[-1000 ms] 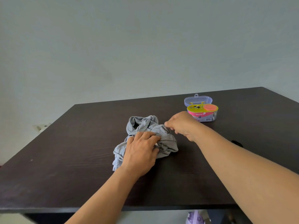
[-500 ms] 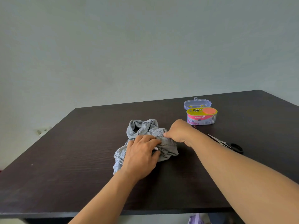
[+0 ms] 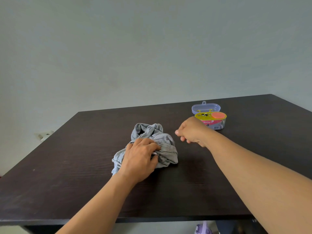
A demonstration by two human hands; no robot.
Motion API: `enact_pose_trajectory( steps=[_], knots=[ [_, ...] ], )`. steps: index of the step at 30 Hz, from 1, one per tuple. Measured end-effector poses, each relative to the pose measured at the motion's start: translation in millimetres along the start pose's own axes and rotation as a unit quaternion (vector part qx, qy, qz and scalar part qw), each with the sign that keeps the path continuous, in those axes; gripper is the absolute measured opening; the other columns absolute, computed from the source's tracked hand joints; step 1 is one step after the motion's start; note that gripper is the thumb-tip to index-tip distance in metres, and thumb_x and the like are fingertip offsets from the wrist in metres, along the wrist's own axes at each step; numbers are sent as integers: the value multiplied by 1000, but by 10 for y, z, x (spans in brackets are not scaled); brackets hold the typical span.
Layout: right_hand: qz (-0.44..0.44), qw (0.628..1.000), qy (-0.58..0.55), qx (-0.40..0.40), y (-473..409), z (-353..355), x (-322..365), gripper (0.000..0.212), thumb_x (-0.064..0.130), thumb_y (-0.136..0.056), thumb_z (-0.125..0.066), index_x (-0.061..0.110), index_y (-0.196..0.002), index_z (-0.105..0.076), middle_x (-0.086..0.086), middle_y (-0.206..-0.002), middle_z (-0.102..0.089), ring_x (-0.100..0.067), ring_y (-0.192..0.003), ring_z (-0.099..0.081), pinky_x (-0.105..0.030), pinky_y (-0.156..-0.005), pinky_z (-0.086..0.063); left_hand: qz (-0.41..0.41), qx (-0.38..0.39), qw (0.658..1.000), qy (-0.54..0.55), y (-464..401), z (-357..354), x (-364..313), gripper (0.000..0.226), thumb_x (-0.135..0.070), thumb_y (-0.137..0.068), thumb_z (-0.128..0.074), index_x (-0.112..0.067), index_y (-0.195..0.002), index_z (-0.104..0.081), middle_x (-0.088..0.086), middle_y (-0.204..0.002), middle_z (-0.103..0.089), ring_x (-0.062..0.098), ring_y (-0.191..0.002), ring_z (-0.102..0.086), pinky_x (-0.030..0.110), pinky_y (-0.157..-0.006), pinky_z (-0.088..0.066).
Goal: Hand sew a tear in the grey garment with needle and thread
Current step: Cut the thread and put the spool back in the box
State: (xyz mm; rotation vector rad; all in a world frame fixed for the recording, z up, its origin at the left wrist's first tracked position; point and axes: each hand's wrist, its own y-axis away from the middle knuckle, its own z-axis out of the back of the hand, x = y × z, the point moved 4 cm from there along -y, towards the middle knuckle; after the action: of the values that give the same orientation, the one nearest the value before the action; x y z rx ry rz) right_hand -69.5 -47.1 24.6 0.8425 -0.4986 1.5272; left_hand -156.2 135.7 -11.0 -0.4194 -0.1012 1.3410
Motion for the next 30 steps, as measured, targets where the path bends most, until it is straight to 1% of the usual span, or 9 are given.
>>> enact_pose_trajectory(
  steps=[4, 8, 11, 13, 16, 19, 23, 26, 30],
  knots=[
    [37, 994, -102, 7, 32, 11, 63, 14, 28, -93, -63, 18, -84, -67, 3, -76, -69, -11, -65, -55, -24, -54, -36, -5, -4, 1000, 1, 2, 9, 44, 32, -34, -89, -57, -35, -120, -66, -21, -127, -53, 9, -125, -43, 36, -101, -34],
    [64, 967, -235, 72, 70, 20, 208, 13, 27, -95, -62, 21, -84, -64, 2, -80, -73, -14, -73, -63, -31, -67, -38, -10, -16, 1000, 13, -20, 67, 21, 35, -44, -79, -53, -34, -109, -68, -18, -124, -51, 10, -118, -47, 36, -95, -35],
    [101, 969, -199, 102, 115, 32, 346, 12, 22, -97, -60, 19, -85, -62, 0, -76, -73, -15, -69, -66, -32, -69, -39, 15, -67, 992, 103, -133, 261, -26, 35, -44, -78, -47, -29, -107, -61, -15, -118, -52, 12, -110, -49, 36, -91, -35],
    [128, 973, -155, 112, 135, 32, 433, 13, 17, -97, -60, 17, -84, -62, 0, -68, -70, -15, -63, -63, -30, -63, -40, 37, -83, 976, 199, -277, 401, -70, 36, -38, -87, -52, -28, -121, -56, -15, -121, -52, 11, -115, -50, 37, -96, -41],
    [156, 977, -103, 101, 154, 78, 535, 14, 14, -95, -62, 15, -81, -65, 1, -63, -67, -15, -61, -61, -30, -59, -42, 75, -18, 931, 358, -505, 517, -142, 50, -22, -95, -62, -23, -142, -47, -11, -132, -59, 7, -118, -56, 31, -100, -47],
    [165, 983, -54, 65, 193, 225, 575, 9, 17, -92, -66, 16, -83, -68, 1, -66, -67, -12, -61, -60, -26, -56, -41, 94, 5, 904, 417, -616, 562, -159, 24, -17, -93, -69, -19, -117, -70, 3, -106, -76, 17, -93, -69, 36, -90, -55],
    [164, 985, -20, 51, 238, 367, 545, 8, 23, -88, -68, 15, -88, -71, 1, -71, -69, -11, -66, -63, -28, -63, -43, 108, 12, 900, 422, -653, 538, -165, 7, -21, -92, -70, -20, -90, -76, 0, -76, -68, 19, -70, -53, 33, -69, -47],
    [154, 986, -57, 42, 225, 413, 504, 7, 22, -87, -67, 19, -81, -69, 4, -67, -67, -11, -66, -62, -29, -64, -42, 130, 21, 898, 420, -667, 501, -162, 12, -17, -94, -63, -19, -86, -71, -3, -74, -63, 14, -70, -51, 29, -68, -44],
    [137, 984, -106, 47, 209, 440, 464, 6, 21, -89, -65, 16, -89, -68, 4, -67, -67, -12, -66, -61, -29, -63, -41, 134, 11, 903, 407, -643, 469, -169, 12, -15, -91, -60, -21, -94, -70, 0, -87, -67, 13, -77, -58, 31, -76, -49]
  ],
)
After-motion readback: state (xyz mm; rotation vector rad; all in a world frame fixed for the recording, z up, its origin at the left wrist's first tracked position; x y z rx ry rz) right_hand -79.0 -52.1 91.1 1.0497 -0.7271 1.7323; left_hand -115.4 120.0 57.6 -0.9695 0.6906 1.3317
